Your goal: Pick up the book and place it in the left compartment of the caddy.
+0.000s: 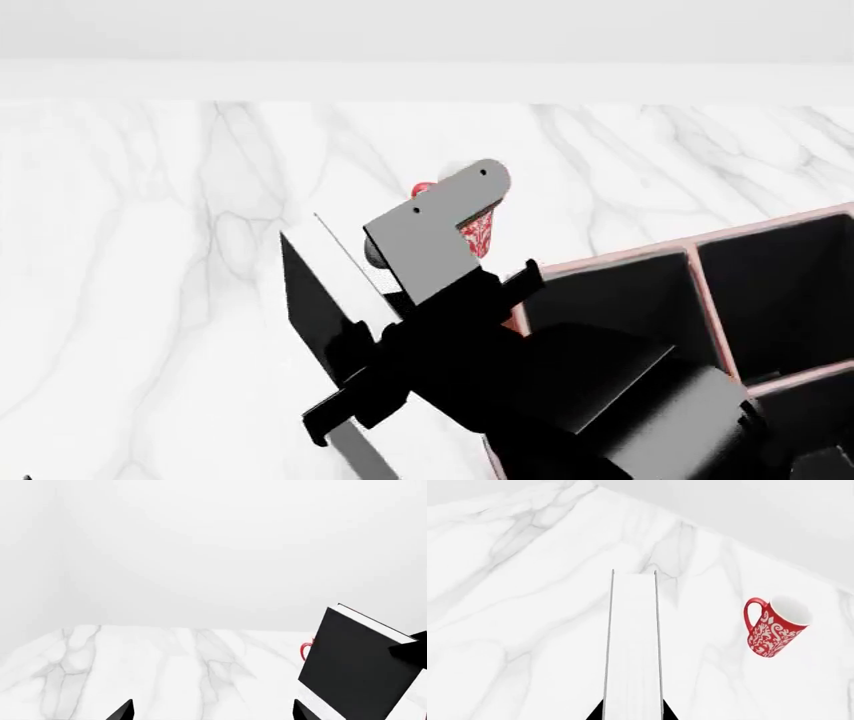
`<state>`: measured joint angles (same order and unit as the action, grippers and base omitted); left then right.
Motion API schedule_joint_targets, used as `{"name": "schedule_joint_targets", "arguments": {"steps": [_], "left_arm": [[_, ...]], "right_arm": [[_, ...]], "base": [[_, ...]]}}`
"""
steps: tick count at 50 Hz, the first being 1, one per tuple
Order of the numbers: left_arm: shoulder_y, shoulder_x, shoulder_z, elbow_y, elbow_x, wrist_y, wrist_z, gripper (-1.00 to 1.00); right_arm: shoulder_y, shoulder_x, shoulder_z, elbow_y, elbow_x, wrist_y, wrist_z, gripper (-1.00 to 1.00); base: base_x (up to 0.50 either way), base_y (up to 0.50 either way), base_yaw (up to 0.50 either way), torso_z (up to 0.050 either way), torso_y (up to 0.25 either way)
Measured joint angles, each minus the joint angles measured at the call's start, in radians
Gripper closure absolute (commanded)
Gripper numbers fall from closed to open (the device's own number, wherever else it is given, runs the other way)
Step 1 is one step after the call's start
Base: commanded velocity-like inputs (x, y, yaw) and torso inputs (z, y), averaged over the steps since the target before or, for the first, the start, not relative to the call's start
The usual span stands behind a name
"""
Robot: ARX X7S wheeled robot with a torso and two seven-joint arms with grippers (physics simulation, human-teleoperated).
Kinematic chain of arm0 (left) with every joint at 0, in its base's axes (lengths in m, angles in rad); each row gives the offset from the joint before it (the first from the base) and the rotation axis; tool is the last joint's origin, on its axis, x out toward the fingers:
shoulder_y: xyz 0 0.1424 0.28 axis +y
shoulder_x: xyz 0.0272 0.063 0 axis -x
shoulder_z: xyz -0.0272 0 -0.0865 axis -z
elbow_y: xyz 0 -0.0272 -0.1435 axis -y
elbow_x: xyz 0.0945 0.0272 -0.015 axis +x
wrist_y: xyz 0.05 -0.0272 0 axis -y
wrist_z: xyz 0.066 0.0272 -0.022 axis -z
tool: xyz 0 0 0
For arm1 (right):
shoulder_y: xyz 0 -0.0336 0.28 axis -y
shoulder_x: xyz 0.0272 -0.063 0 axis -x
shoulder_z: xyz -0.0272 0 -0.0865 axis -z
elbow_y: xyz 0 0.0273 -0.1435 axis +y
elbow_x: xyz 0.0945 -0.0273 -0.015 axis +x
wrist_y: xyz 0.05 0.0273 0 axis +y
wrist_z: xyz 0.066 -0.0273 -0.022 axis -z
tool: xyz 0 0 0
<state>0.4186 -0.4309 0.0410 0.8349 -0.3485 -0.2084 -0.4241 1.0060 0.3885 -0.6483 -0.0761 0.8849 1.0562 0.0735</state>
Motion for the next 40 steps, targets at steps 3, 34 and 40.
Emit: {"name": "schedule_joint_targets", "arguments": {"steps": [3,34,40], "left_arm": [[-0.001,-0.001,0.001,0.000,-0.001,-0.001,-0.002,-1.00],[-0.009,-0.007,0.006,-0.006,-0.004,-0.003,-0.014,-1.00],[-0.009,-0.009,0.007,-0.007,-0.005,-0.002,-0.015,-1.00]], "right_arm": [[0.006,-0.001,0.027,-0.028,0.037,0.038,0.030,1.00],[0.058,-0.024,0.330,-0.253,0.531,0.391,0.539,1.00],[0.076,0.003,0.342,-0.277,0.725,0.408,0.717,1.00]], "base": [[0.00,0.00,0.00,0.000,0.000],[0.00,0.00,0.00,0.000,0.001],[0.00,0.00,0.00,0.000,0.002]]}}
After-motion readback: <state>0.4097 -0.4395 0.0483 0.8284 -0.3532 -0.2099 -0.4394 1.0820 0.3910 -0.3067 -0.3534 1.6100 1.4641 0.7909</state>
